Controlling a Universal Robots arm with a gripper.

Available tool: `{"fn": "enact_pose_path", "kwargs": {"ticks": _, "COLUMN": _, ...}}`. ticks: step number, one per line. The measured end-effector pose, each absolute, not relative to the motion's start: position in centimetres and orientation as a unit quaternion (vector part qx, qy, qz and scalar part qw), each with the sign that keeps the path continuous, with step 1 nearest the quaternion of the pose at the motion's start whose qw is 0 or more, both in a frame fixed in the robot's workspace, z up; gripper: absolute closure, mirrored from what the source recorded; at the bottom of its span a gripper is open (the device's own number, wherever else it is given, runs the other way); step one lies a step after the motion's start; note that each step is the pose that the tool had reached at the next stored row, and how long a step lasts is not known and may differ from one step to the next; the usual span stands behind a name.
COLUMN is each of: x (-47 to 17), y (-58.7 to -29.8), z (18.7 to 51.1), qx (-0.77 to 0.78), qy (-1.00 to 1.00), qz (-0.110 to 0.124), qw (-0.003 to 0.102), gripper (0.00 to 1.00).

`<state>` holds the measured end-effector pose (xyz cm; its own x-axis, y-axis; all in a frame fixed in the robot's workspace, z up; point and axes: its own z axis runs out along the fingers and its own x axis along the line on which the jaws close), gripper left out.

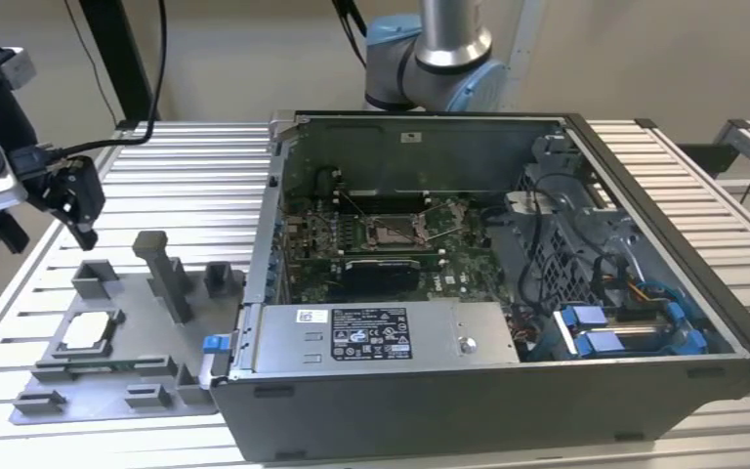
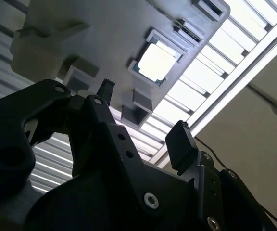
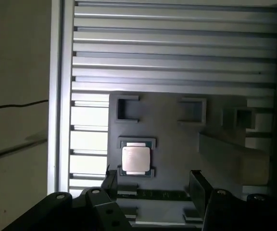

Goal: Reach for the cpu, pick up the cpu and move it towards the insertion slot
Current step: 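Pick up the cpu and move it towards the insertion slot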

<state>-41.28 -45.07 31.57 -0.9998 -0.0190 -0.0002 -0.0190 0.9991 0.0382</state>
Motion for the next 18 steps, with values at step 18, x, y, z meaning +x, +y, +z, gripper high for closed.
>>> {"fn": "enact_pose_path", "kwargs": {"ticks": 18, "x": -41.5, "y": -45.1, "z": 29.0, "qx": 0.009, "qy": -1.0, "qz": -0.019, "qw": 0.0, "gripper": 0.0}}
